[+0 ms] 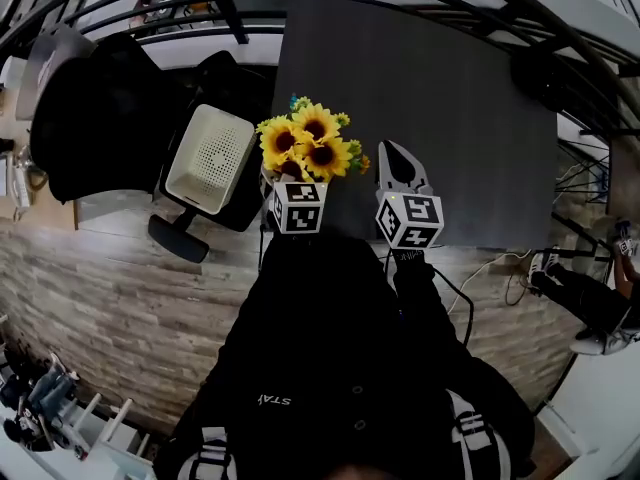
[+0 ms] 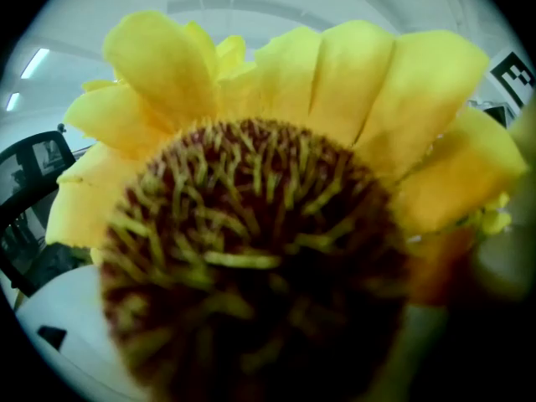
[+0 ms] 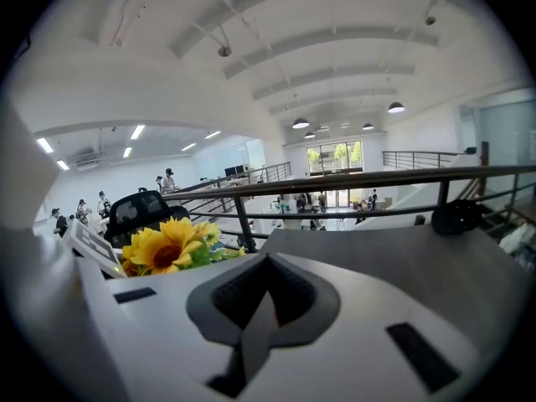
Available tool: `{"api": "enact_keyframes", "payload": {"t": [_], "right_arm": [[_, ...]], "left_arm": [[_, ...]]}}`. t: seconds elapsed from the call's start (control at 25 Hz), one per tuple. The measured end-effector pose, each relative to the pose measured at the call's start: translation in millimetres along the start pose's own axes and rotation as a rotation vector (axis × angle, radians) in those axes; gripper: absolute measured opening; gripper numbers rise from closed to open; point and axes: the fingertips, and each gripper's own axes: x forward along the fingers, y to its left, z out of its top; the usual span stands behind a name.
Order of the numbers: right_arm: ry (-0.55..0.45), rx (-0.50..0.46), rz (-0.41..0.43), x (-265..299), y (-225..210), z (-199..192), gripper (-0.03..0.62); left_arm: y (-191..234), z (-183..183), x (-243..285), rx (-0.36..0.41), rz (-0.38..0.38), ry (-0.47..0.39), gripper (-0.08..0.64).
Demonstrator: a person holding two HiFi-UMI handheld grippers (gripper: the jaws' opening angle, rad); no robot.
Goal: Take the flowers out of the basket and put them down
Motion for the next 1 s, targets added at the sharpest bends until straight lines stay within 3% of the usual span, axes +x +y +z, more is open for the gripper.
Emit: {"api": "enact_keyframes", "payload": {"t": [0.28, 0.52, 1.0], "right_arm": [[0.019, 0.062, -0.088, -29, -69, -27, 0.012], [0.071, 0.098, -0.105, -29, -112, -55, 0.012], [0.135, 0.080, -0.125, -9, -158, -99, 0.012]], "left_arm": [[-72, -10, 32, 0.086, -0.067, 0.041, 0.571], [-111, -28, 64, 0.140, -0.114, 0.079, 0.571], [-141, -54, 120, 0.138, -0.135, 0.148, 0.569]]}}
